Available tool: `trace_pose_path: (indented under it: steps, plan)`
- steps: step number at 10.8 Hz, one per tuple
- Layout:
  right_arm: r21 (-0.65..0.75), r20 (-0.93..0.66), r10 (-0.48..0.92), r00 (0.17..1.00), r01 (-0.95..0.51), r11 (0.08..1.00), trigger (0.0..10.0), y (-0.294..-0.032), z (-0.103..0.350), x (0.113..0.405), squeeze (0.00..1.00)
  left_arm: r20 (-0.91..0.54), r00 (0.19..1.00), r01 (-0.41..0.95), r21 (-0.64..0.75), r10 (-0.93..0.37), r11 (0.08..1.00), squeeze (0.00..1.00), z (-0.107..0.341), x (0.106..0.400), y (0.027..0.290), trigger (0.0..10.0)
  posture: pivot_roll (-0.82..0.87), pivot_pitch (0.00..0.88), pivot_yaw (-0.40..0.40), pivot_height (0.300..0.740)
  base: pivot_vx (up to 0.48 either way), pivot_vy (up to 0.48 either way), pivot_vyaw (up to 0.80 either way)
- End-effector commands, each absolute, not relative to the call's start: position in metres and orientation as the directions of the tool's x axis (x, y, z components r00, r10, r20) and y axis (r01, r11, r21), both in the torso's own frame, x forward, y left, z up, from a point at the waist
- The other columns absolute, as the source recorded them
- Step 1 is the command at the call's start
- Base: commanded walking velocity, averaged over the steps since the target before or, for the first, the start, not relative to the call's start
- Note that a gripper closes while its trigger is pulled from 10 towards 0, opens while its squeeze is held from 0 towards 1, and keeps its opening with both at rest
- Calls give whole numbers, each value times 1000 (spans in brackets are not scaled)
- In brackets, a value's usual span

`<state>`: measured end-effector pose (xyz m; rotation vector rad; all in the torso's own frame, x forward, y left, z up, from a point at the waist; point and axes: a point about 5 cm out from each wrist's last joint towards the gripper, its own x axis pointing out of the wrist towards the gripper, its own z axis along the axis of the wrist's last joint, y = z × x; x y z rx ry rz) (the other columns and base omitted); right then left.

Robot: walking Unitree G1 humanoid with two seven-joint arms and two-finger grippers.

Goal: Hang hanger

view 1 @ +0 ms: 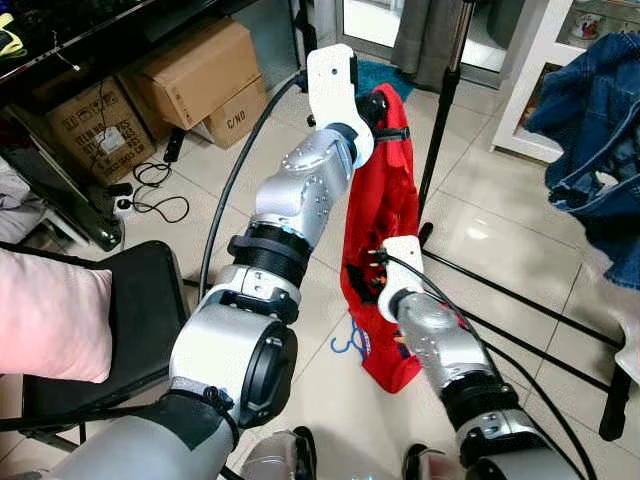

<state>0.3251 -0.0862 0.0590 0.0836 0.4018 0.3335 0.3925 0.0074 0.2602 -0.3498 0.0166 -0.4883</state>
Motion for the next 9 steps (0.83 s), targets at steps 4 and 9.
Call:
trace_pose_path:
  steps: [4,9]
  plan:
    - [214,-273,400,875,-350,912,10000,-72,73,326,1000,55,879,461,-357,-475,812,0,252,384,-9,0,19,174,149,740,0,0,0]
    - [248,-320,278,906,-203,947,10000,-73,66,328,1000,77,866,482,-386,-493,786,0,260,379,-18,0,24,178,148,740,0,0,0]
